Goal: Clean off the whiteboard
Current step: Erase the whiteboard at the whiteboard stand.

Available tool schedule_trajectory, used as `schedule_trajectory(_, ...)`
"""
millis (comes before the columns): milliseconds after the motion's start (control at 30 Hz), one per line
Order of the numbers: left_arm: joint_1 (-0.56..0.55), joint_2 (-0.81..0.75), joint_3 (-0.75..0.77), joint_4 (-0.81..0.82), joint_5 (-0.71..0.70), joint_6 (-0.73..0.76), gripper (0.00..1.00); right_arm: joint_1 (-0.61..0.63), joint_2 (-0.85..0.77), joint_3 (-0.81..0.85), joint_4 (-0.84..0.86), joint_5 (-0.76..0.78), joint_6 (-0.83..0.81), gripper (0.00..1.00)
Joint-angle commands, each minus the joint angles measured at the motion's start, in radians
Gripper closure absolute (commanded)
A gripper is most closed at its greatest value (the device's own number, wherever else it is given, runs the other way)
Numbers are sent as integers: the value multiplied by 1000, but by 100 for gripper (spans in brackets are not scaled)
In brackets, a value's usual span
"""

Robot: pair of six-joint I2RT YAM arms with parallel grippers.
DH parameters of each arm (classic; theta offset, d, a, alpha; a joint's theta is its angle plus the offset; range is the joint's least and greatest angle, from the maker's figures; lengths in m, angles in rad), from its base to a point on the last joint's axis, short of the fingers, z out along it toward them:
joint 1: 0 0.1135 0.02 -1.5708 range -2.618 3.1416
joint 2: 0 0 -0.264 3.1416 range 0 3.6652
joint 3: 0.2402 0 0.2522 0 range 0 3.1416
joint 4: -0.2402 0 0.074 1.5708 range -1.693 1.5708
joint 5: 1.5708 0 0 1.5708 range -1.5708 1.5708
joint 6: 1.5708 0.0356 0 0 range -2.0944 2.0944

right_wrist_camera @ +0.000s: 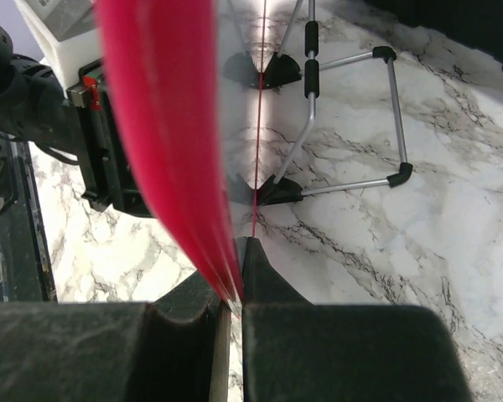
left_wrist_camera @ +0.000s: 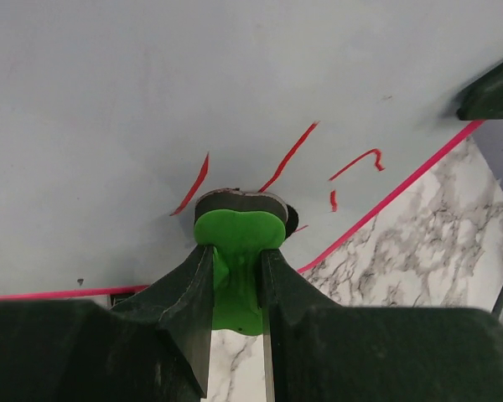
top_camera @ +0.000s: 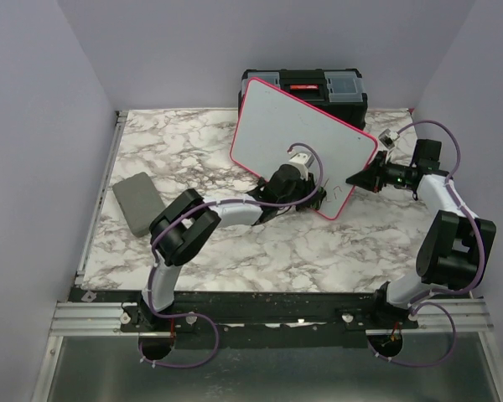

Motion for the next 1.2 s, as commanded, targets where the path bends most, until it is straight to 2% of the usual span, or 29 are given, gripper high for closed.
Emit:
schedule_trajectory(0, 11, -19, -24, -88, -118, 8, 100, 32, -16, 6, -97, -121, 24, 99)
schedule_trajectory(133, 33, -46, 8, -127, -159, 30, 100, 33, -17, 6, -96, -122, 26, 99)
schedule_trajectory(300, 86, -35, 127, -211, -187, 47, 100, 33, -22, 5, -95, -121, 26, 99)
schedule_trajectory(600, 119, 10, 315, -282, -161, 116, 100, 33, -16, 4, -92, -116, 26, 99)
schedule_trajectory(867, 68, 40, 291, -277, -87, 133, 100, 33, -7, 5, -93, -115, 22, 99)
schedule_trajectory(1167, -6, 39, 152, -230, -104, 80, 100, 32, -8, 6, -99, -116, 20, 99)
